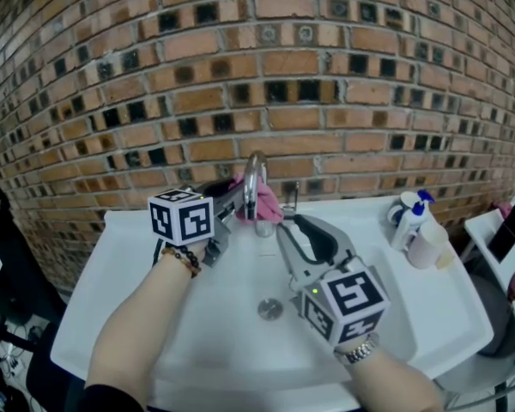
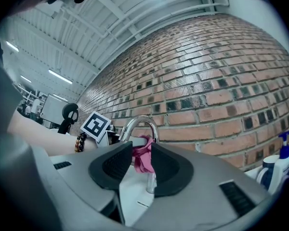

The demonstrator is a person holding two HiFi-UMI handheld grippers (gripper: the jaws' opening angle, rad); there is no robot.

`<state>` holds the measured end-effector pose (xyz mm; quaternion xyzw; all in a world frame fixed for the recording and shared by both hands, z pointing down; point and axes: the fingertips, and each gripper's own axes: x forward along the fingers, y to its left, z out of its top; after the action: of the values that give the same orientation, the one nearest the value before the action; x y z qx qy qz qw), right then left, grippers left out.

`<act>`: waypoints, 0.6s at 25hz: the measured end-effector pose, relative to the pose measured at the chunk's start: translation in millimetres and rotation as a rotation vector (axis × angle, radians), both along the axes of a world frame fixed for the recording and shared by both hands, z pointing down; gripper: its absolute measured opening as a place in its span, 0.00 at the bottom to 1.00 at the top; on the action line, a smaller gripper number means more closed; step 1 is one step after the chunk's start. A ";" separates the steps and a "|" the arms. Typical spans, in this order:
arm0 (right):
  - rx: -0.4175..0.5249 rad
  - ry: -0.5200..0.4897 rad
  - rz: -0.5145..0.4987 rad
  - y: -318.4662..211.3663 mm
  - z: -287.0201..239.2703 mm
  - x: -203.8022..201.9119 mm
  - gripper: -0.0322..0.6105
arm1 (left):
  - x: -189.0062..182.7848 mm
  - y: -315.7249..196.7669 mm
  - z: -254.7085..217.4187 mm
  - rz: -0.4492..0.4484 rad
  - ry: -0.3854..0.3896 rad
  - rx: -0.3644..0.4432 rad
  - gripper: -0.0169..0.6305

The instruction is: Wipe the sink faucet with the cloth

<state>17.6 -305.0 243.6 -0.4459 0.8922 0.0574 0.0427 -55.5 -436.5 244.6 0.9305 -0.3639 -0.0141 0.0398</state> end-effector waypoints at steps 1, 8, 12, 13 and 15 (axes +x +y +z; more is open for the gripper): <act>0.000 -0.001 0.000 0.1 -0.1 0.2 0.26 | -0.4 0.2 -4.7 0.005 0.011 0.005 0.15; 0.003 -0.007 0.001 0.6 -1.7 0.6 0.26 | -1.4 7.7 -38.3 0.038 0.075 0.047 0.15; 0.005 -0.010 0.001 0.9 -2.1 1.4 0.26 | -3.5 12.2 -46.0 0.043 0.113 0.047 0.15; 0.005 -0.010 0.001 0.4 -2.0 1.8 0.26 | -4.4 13.9 -49.4 0.042 0.123 0.052 0.15; 0.005 -0.011 0.003 -0.6 -1.4 2.9 0.26 | -6.4 17.2 -54.4 0.044 0.147 0.057 0.15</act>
<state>20.5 -305.6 242.2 -0.4475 0.8911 0.0574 0.0487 -61.8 -419.4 190.2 0.9354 -0.3390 -0.0919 0.0405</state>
